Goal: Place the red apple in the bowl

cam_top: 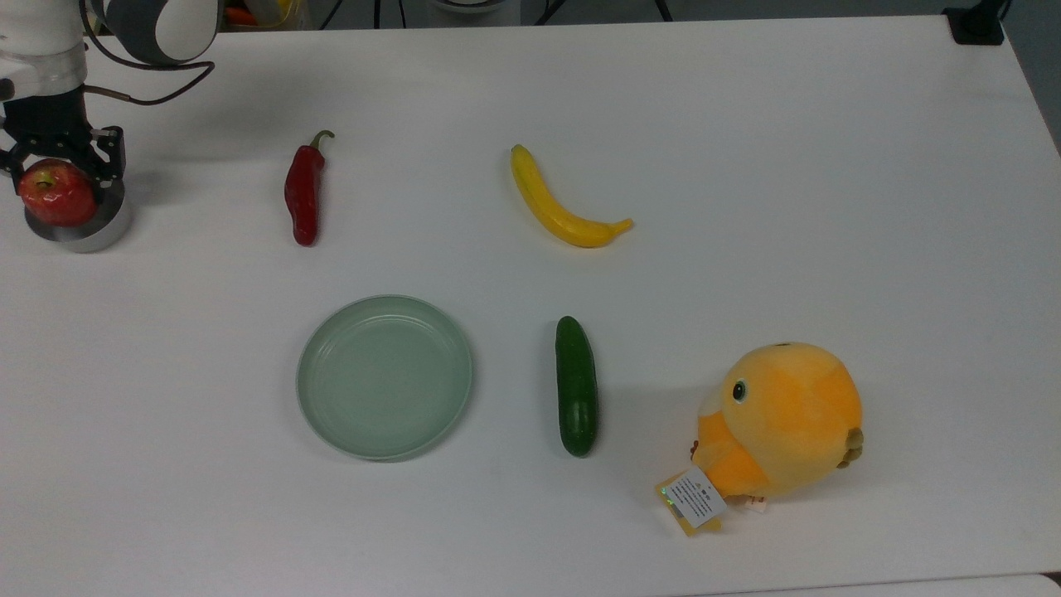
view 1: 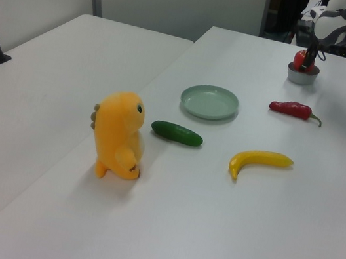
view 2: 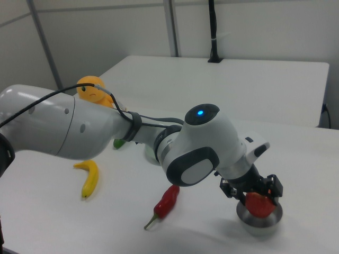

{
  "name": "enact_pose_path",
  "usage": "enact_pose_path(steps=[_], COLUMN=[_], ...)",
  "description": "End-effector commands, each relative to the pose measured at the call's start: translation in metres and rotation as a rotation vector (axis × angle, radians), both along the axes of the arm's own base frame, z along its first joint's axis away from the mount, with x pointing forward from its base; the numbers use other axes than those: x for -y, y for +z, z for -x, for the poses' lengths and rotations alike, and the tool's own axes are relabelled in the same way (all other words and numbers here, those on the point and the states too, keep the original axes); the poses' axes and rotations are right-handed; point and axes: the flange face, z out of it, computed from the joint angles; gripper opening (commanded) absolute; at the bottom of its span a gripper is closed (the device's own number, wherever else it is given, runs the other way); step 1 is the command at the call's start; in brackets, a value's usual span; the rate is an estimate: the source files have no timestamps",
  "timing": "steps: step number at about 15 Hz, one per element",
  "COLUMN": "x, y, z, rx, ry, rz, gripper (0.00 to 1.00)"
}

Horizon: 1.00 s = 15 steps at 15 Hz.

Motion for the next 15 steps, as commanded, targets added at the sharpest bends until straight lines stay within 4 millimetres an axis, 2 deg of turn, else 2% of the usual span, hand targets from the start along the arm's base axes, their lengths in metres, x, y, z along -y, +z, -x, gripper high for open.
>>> enact_pose_path(steps=[1, 5, 8, 11, 15], x=[-0.001, -0.003, -0.01, -0.032, -0.062], y=[0.002, 0.01, 0.04, 0.104, 0.192], z=[-0.002, -0.002, -0.005, -0.006, 0.009], rx=[0.022, 0.032, 0.099, 0.159, 0.199], ry=[0.004, -0.002, -0.064, -0.154, -0.259], rz=[-0.001, -0.006, -0.029, -0.131, -0.276], gripper=[1.0, 1.0, 1.0, 1.0, 1.0])
